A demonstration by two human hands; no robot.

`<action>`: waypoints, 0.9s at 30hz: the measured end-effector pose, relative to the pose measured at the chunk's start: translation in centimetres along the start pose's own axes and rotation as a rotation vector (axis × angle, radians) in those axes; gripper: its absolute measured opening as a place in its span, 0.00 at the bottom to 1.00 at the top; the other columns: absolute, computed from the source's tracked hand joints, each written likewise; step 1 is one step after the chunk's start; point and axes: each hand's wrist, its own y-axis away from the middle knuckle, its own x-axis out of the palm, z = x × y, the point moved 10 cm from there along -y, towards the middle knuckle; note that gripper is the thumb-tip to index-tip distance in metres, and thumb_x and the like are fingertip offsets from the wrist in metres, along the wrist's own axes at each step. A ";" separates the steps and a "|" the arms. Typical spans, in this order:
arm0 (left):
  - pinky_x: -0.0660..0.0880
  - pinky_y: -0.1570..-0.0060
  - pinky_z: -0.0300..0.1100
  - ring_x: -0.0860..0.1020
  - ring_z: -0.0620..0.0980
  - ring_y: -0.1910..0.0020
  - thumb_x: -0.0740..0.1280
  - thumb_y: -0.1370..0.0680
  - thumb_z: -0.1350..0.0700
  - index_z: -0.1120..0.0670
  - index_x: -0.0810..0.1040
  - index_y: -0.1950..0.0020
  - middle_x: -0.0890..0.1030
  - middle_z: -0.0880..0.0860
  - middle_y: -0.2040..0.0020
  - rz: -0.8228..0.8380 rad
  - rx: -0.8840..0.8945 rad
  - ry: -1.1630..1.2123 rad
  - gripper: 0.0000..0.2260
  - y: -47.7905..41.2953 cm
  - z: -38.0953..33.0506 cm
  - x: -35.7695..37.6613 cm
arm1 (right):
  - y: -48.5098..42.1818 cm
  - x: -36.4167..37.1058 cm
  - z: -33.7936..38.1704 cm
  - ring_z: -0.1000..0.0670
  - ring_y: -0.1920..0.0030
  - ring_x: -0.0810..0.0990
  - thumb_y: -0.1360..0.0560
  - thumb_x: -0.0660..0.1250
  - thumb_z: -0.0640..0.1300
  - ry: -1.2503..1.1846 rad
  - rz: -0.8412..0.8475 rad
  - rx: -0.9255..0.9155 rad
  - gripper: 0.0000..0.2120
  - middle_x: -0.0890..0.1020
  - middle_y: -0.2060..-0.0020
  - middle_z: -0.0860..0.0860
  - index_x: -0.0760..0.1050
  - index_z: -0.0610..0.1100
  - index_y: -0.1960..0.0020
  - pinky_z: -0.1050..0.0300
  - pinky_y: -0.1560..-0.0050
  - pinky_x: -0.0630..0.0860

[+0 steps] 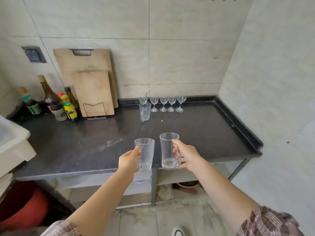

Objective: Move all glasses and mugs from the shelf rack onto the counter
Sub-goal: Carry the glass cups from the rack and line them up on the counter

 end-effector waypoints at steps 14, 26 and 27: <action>0.71 0.52 0.48 0.72 0.52 0.57 0.65 0.23 0.47 0.52 0.78 0.64 0.74 0.50 0.63 -0.136 -0.116 -0.019 0.13 -19.0 -8.1 17.2 | -25.0 -6.2 11.7 0.42 0.53 0.79 0.32 0.73 0.59 0.081 -0.003 0.198 0.21 0.81 0.49 0.43 0.77 0.40 0.59 0.48 0.59 0.76; 0.70 0.49 0.44 0.78 0.51 0.50 0.69 0.26 0.47 0.47 0.83 0.61 0.82 0.51 0.53 -0.164 -0.107 0.055 0.07 -28.6 -10.1 21.9 | -35.9 -1.1 16.6 0.43 0.45 0.79 0.28 0.67 0.53 0.030 0.092 0.225 0.19 0.84 0.57 0.47 0.75 0.43 0.42 0.42 0.42 0.75; 0.70 0.49 0.44 0.79 0.51 0.49 0.70 0.26 0.47 0.48 0.84 0.59 0.82 0.51 0.53 -0.162 -0.116 0.080 0.07 -28.8 -9.8 22.2 | -36.3 -0.7 16.6 0.43 0.45 0.79 0.28 0.67 0.51 0.012 0.092 0.225 0.19 0.84 0.57 0.47 0.75 0.42 0.41 0.42 0.41 0.75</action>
